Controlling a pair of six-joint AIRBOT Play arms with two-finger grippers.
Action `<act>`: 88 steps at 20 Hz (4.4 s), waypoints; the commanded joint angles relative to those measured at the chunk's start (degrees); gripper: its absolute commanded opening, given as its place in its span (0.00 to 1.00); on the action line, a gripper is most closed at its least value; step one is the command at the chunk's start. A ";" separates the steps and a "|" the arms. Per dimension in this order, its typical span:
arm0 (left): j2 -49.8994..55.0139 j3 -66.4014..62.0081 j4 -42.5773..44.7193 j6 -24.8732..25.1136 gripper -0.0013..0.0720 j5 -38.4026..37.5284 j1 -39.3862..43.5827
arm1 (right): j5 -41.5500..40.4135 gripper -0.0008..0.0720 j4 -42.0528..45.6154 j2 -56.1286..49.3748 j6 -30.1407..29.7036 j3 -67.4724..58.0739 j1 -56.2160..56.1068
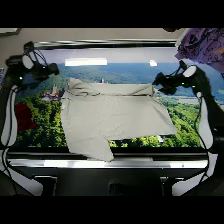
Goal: Fold the clothes and pants, and hang the long-sleeved shirts on hangers.
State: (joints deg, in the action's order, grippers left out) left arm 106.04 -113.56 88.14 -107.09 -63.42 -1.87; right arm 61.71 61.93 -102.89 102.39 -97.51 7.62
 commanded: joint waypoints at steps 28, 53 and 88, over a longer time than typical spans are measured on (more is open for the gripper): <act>-39.30 49.70 0.63 4.66 0.94 -12.98 -13.81 | 13.77 0.77 -6.88 14.03 -38.77 43.01 30.64; -39.58 76.70 -35.15 30.34 0.94 -4.17 -28.57 | 11.87 0.06 -7.67 11.89 -38.64 45.57 30.64; -32.76 67.76 -42.51 27.47 0.03 1.44 -10.88 | 5.68 0.05 -18.91 17.42 -37.99 39.76 17.35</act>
State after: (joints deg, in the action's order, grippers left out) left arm 73.32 -38.85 45.52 -77.78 -64.62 -13.56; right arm 71.44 47.92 -87.99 62.83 -54.06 31.66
